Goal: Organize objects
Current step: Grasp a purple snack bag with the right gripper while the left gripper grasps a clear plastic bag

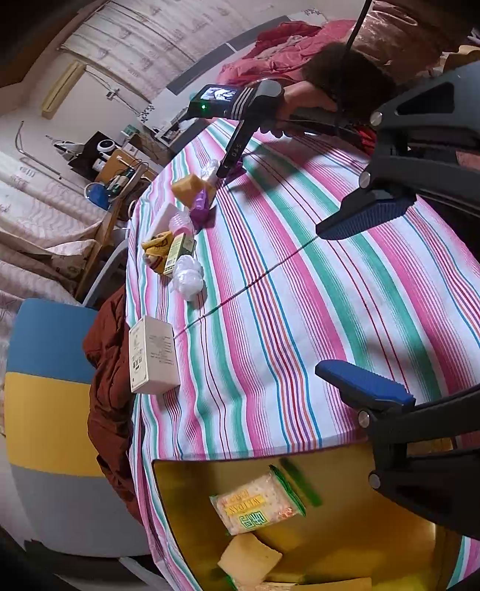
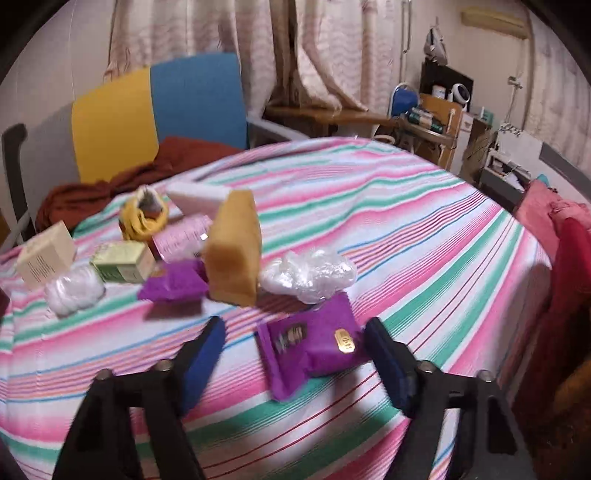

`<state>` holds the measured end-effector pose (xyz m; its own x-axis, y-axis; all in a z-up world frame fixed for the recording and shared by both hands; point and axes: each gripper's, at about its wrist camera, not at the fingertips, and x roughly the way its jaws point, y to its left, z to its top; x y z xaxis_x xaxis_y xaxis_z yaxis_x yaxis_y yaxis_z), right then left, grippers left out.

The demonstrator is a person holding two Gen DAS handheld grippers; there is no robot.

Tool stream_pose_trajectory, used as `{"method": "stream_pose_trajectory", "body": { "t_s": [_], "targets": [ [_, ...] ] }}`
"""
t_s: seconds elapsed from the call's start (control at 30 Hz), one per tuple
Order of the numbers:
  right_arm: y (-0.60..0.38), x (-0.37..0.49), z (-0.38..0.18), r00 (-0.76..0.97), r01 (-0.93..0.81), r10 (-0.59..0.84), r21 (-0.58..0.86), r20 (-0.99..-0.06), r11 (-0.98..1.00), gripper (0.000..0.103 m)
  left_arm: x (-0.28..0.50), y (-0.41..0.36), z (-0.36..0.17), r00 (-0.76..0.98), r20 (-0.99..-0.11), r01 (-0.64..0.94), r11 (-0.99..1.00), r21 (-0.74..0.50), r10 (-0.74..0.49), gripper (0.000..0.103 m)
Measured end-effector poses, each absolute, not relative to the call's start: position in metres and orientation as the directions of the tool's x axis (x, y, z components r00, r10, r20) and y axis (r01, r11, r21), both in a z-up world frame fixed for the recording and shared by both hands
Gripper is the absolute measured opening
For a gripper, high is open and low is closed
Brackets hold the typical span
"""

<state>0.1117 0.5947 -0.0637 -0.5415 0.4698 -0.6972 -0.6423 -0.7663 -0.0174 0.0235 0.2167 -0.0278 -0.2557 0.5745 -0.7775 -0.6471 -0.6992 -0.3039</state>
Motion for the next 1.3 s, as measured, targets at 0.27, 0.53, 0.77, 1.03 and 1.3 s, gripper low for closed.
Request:
{"method": "stream_pose_trajectory", "body": {
  "t_s": [0.27, 0.53, 0.77, 1.03, 1.3],
  "targets": [
    [0.610, 0.120, -0.081, -0.569, -0.655, 0.434, 0.067, -0.699, -0.752, 0.062, 0.019, 0.245, -0.034, -0.230, -0.793, -0.675, -0.679, -0.288, 0.564, 0.068],
    [0.609, 0.123, -0.086, -0.624, -0.629, 0.409, 0.117, -0.666, -0.769, 0.054, -0.003, 0.289, -0.045, -0.224, -0.803, -0.697, -0.667, -0.264, 0.552, 0.068],
    [0.608, 0.126, -0.089, -0.642, -0.624, 0.393, 0.151, -0.658, -0.767, 0.058, -0.039, 0.343, -0.054, -0.215, -0.811, -0.706, -0.660, -0.256, 0.545, 0.068],
    [0.602, 0.125, -0.093, -0.638, -0.624, 0.406, 0.129, -0.654, -0.771, 0.058, -0.076, 0.397, -0.055, -0.303, -0.811, -0.726, -0.672, -0.144, 0.501, 0.068],
    [0.603, 0.127, -0.094, -0.645, -0.623, 0.404, 0.139, -0.649, -0.770, 0.058, -0.079, 0.436, -0.073, -0.367, -0.808, -0.816, -0.577, 0.042, 0.461, 0.067]
  ]
}}
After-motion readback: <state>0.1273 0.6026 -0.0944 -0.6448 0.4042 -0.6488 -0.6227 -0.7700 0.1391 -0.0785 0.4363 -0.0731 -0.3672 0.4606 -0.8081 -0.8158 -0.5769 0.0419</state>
